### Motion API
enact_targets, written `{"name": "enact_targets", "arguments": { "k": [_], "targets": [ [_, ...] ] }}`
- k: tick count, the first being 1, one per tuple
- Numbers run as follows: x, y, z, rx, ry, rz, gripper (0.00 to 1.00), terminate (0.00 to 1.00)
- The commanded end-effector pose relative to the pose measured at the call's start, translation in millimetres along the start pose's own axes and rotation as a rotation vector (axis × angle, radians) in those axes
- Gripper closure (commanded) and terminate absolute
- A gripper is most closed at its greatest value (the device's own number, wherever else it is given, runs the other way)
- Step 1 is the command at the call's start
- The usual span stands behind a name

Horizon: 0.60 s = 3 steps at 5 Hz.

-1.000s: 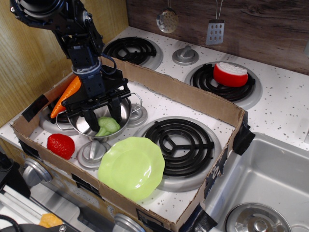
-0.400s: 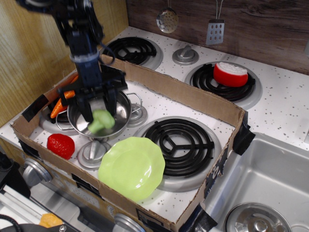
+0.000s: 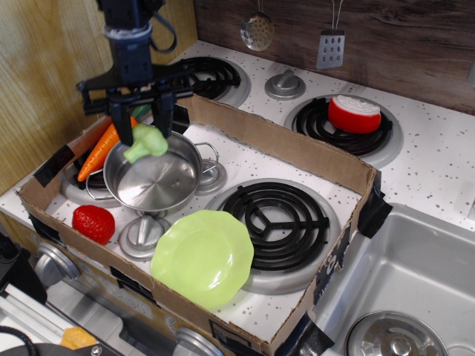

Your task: Take broccoli out of pan

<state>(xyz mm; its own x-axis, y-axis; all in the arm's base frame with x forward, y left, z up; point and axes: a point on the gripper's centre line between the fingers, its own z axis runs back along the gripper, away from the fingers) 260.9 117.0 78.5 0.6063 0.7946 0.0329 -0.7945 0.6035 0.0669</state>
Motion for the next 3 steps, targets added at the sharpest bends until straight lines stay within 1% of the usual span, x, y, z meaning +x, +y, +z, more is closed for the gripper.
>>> {"name": "enact_targets", "arguments": {
  "k": [1,2,3],
  "targets": [
    [-17.4,-54.9,32.7,-0.067,-0.032,0.016,1.00,0.00],
    [-36.9,-81.6,30.0,-0.093,-0.015,0.030,1.00,0.00],
    [-62.7,-104.3,29.1,-0.111,-0.001,0.069,1.00,0.00]
  ]
}}
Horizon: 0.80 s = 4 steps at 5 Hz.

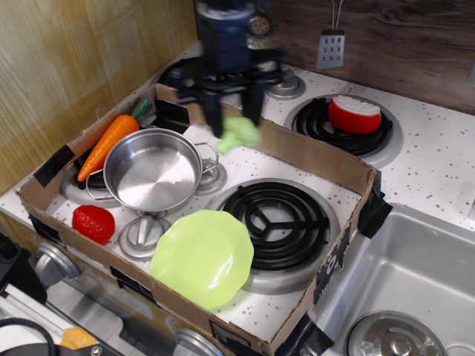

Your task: Take broccoli out of pan

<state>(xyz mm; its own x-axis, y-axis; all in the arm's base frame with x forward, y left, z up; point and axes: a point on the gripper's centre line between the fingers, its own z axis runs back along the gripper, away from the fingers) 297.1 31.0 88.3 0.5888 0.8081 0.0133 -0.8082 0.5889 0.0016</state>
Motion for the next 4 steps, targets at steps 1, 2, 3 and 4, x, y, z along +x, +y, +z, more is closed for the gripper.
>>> {"name": "enact_targets", "arguments": {
  "k": [1,2,3,4],
  "targets": [
    [-43.5,-34.9,7.9,-0.055,-0.012,0.114,1.00,0.00],
    [-63.8,-40.4,-0.4,-0.076,0.021,0.147,1.00,0.00],
    [-80.1,-47.1,-12.1,-0.110,0.031,0.189,1.00,0.00],
    [-86.0,-44.0,-24.9,-0.142,0.018,0.197,1.00,0.00]
  ]
}}
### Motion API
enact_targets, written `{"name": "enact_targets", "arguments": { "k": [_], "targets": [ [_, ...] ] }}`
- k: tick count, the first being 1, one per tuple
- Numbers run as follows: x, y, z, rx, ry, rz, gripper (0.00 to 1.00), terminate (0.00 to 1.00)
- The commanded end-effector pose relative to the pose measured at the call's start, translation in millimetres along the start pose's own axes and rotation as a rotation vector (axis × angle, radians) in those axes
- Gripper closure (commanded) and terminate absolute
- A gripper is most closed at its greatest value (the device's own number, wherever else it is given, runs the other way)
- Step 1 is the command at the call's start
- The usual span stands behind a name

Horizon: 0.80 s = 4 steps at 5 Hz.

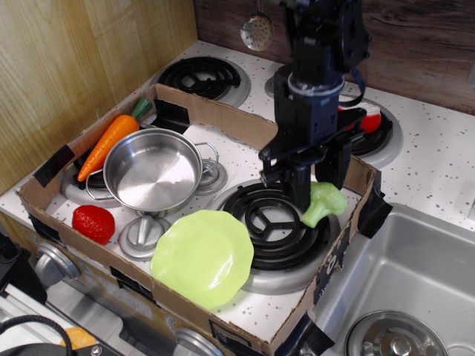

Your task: Take broccoli out of pan

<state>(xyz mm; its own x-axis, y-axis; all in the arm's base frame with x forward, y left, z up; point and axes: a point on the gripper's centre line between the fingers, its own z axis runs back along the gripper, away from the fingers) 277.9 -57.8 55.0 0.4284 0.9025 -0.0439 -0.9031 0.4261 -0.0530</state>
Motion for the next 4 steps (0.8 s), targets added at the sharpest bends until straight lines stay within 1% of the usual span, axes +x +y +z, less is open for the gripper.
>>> {"name": "enact_targets", "arguments": {
  "k": [1,2,3,4],
  "targets": [
    [-2.1,1.2,-0.7,-0.107,-0.037,0.000,1.00,0.00],
    [3.7,6.2,-3.2,-0.117,-0.039,-0.027,1.00,0.00],
    [9.1,6.7,0.3,-0.121,-0.053,-0.044,0.00,0.00],
    [12.7,7.1,12.1,-0.096,-0.092,-0.061,0.00,1.00]
  ]
}}
